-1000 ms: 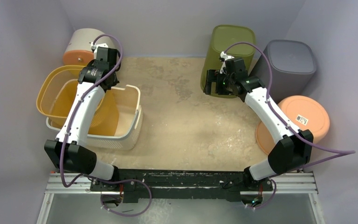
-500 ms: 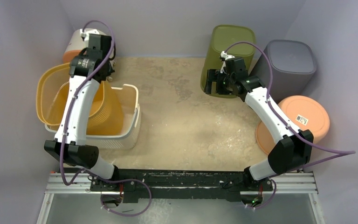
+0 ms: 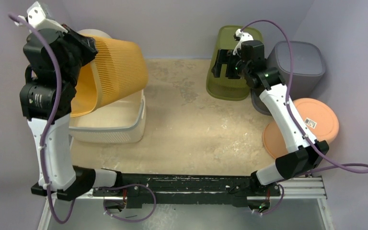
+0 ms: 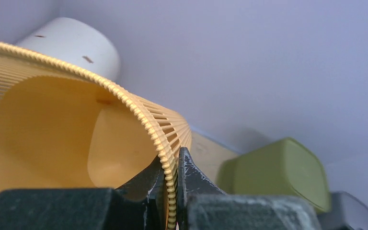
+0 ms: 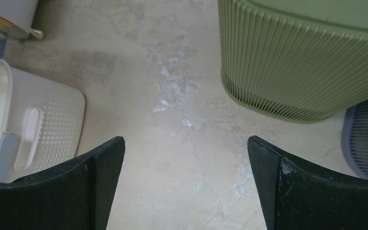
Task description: Turn the large container upside down
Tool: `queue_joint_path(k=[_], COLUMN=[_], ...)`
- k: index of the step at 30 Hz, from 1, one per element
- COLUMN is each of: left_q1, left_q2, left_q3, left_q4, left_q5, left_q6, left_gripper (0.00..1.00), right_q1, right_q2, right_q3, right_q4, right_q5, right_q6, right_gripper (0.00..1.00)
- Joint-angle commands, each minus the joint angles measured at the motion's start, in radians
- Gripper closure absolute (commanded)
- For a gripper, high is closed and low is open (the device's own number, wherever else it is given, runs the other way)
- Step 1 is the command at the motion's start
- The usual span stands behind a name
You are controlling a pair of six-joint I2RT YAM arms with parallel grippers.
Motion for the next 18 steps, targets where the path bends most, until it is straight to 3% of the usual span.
queue_joint_path(k=[1,5,8,15,18], left_q1=[-0.004,-0.004,-0.004,-0.006,-0.052], left_q2=[-0.129,-0.178,-0.222,-0.192,-0.181], left_q3=[-0.163,-0.394,-0.601,-0.633,-0.727], left_q4=[0.441,0.772,1.104,1.375,1.537], left_q5=[0.245,0.478,0.548,0.588,0.576], left_q6=[-0.125,-0.37,-0.607,-0.806,-0.938], left_gripper=[1.0,1.0,1.0,1.0,1.0], right_q1=[-0.003,-0.009,-0.015,-0.04,-0.057], right_q2=[-0.018,-0.01,0.012,0.039,0.064], right_q3=[0.065,0.15,0.234,0.389,0.48], right_q4=[0.058,0.112,0.141,0.186,0.182], right_q5=[0.064,0.13,0.154,0.203,0.207], right_q6=[-0.003,0.007,0.012,0.005,-0.012], right_gripper=[0.0,0.0,0.0,0.0,0.0])
